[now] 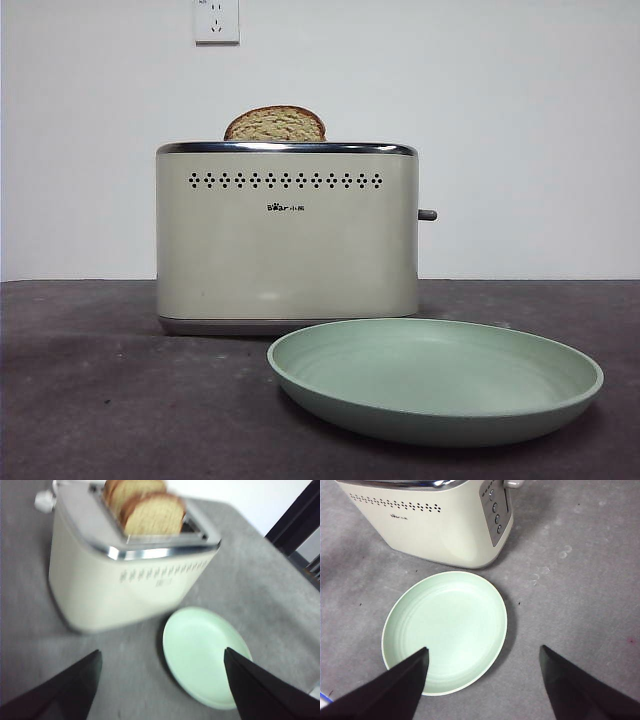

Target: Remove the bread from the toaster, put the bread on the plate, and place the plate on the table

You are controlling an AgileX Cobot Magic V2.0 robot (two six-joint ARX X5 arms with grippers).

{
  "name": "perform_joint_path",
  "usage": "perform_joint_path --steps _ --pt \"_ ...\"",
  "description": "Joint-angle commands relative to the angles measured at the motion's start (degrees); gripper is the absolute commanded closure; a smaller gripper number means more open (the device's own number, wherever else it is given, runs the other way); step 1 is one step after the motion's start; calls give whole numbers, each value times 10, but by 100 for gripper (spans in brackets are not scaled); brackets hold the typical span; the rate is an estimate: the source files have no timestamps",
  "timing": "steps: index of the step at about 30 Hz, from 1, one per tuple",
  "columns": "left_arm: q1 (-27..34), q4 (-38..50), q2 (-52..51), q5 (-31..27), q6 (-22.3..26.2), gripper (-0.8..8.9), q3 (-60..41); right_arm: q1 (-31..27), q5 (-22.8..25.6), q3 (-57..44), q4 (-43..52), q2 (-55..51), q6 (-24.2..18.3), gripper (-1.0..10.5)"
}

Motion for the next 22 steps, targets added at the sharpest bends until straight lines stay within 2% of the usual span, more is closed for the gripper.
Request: perform_joint_path --steps 1,8,14,22 --pt "-13 38 31 5 17 411 34 2 -2 10 5 9 8 589" --pt "-59 90 155 4 63 411 117 2 -2 10 5 9 8 589" --pt "-95 91 278 -12 112 412 206 2 -2 10 5 9 8 589" --pt "-122 91 431 -13 147 412 322 2 -2 10 5 9 8 589"
